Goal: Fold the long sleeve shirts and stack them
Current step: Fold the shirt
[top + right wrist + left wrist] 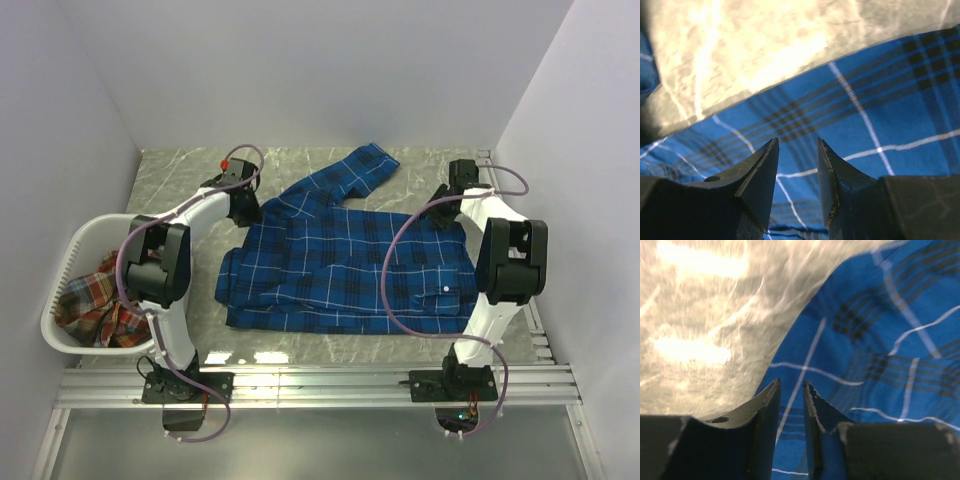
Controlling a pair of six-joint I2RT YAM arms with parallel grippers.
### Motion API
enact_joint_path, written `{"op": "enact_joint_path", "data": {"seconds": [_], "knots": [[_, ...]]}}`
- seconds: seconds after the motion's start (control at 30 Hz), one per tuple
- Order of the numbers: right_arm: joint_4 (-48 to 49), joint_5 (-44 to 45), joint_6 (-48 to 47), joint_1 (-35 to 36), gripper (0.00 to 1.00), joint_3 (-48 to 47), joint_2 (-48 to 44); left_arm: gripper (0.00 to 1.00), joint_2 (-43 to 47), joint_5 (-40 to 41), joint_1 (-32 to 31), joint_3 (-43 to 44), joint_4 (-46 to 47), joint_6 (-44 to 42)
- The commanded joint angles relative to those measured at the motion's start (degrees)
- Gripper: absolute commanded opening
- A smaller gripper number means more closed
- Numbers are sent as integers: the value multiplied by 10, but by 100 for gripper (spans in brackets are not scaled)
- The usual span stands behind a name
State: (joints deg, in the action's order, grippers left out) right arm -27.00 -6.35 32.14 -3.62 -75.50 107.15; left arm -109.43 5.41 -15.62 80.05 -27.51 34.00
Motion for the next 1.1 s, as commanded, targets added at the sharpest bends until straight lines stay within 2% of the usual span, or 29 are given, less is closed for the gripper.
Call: {"op": "enact_joint_path", "data": {"seconds": [0.0,0.17,0.4,0.77,0.9,1.07], "knots": [[48,-28,28,-13,44,1,17,31,19,-12,-2,-35,11,19],[59,-26,50,-29,42,7,45,29,-1,-13,-1,-67,12,35],[49,-8,70,-59,41,12,67,27,-3,25,16,-104,2,48],[21,25,72,-85,41,-14,77,30,71,33,27,-210,0,57],[17,45,57,-83,41,-22,53,39,95,47,27,-199,-8,49],[-9,63,13,-75,45,-53,16,52,105,51,27,-114,-18,27]]}}
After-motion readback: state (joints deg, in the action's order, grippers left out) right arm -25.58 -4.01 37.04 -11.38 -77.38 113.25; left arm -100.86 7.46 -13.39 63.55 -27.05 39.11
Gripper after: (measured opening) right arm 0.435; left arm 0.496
